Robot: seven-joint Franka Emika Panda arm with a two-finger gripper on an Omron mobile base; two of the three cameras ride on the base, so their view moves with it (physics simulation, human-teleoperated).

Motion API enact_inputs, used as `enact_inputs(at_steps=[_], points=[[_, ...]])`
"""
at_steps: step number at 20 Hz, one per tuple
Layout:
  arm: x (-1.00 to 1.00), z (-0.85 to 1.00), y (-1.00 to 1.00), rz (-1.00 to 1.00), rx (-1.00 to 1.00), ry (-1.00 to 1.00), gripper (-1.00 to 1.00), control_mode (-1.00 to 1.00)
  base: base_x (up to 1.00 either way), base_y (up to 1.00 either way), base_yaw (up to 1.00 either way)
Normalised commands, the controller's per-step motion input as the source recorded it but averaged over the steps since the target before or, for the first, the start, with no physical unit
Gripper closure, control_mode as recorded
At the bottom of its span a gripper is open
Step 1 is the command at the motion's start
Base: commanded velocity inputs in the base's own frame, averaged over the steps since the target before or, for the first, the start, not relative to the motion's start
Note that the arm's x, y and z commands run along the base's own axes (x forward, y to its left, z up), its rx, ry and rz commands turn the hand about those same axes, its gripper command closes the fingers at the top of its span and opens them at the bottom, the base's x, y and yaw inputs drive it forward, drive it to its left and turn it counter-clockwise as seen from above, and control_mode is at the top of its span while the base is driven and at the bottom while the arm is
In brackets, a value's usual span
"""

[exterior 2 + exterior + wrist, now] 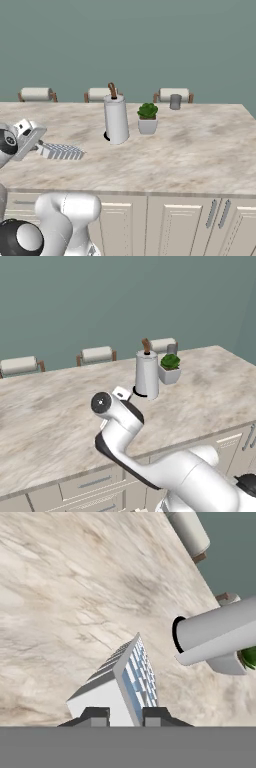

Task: Open the freezer door, pick up the ice cube tray from the freezer, and place it on the dining counter.

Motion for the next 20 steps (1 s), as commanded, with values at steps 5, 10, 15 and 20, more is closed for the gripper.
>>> enact_inputs(at_steps=[5, 10, 15, 20], points=[[0.11, -0.36, 0.0, -0.04, 0.0, -0.01, 1.0, -1.0, 0.0, 0.0, 0.0], [0.2, -0.2, 0.0, -0.01, 0.0, 0.0, 1.0, -1.0, 0.0, 0.0, 0.0], [0.31, -0.16, 0.0, 0.0, 0.0, 0.0, 1.0, -1.0, 0.0, 0.0, 0.0], [0.33, -0.13, 0.0, 0.0, 0.0, 0.0, 1.0, -1.0, 0.0, 0.0, 0.0]])
